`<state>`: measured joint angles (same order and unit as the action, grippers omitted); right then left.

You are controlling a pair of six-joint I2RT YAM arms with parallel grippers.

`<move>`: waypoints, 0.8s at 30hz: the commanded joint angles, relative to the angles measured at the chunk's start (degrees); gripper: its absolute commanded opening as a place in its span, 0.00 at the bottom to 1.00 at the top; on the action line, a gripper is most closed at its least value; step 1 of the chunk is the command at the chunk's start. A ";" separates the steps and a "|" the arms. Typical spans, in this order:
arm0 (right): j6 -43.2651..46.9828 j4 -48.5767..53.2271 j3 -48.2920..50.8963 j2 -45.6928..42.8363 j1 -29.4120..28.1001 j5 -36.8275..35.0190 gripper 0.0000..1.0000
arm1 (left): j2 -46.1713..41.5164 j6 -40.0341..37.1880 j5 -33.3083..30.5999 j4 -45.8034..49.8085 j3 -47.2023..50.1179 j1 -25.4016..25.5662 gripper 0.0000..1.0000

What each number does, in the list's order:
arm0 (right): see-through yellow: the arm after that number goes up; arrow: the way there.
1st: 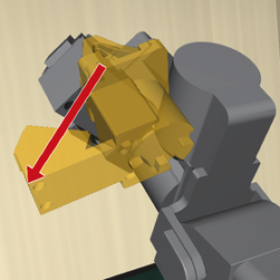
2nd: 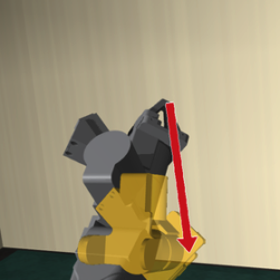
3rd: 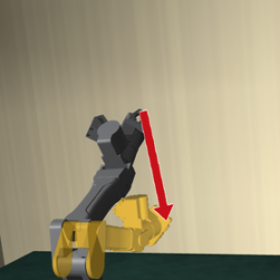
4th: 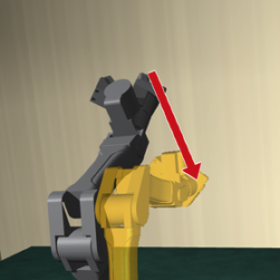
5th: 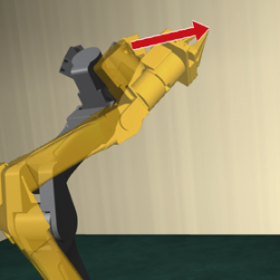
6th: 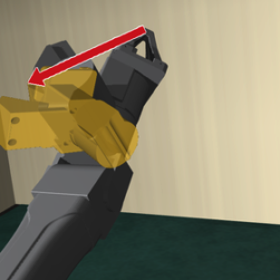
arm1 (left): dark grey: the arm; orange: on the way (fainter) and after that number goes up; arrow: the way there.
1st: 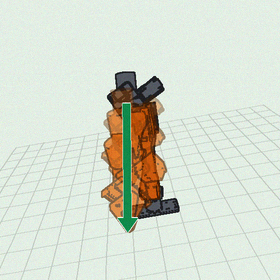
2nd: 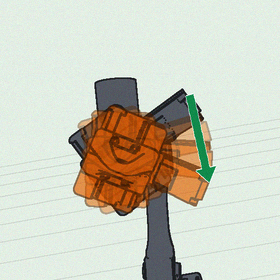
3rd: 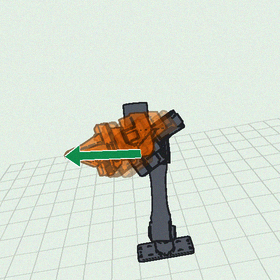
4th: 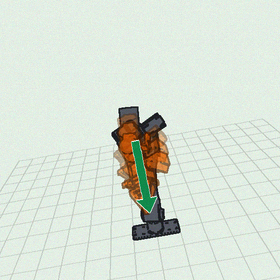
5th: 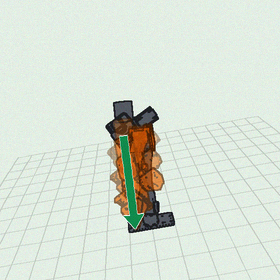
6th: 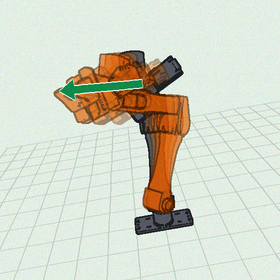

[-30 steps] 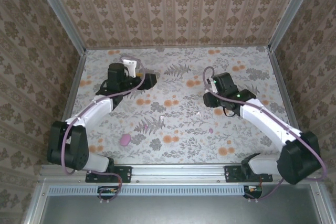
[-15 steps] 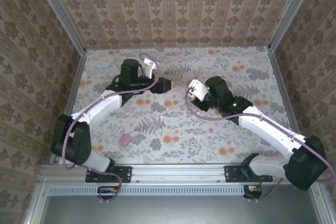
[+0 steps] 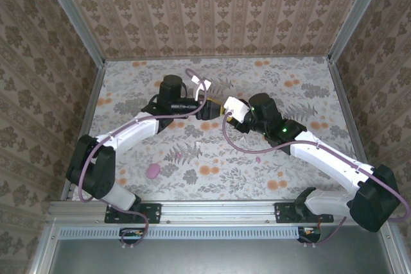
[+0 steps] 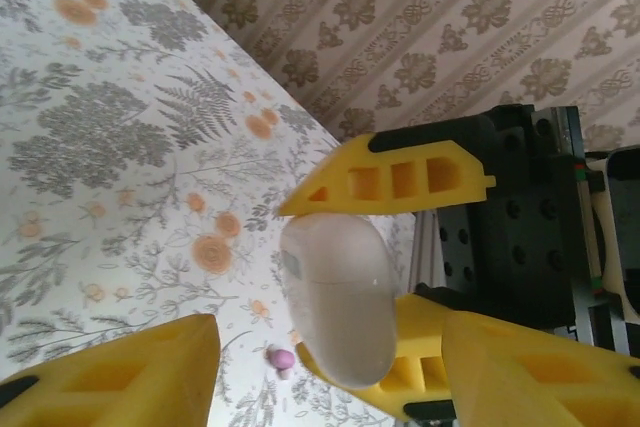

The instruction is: Insert the wireless bluetooth earbuds into the charging case

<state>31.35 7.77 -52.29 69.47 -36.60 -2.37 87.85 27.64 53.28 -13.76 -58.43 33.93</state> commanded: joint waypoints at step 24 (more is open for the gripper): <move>-0.55 -2.77 0.36 -0.75 -0.62 0.70 0.39 | 3.53 0.60 3.54 -1.33 -3.15 1.97 0.35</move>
<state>31.29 6.83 -52.10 69.47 -36.64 -2.37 90.32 28.10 55.68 -13.76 -59.48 35.24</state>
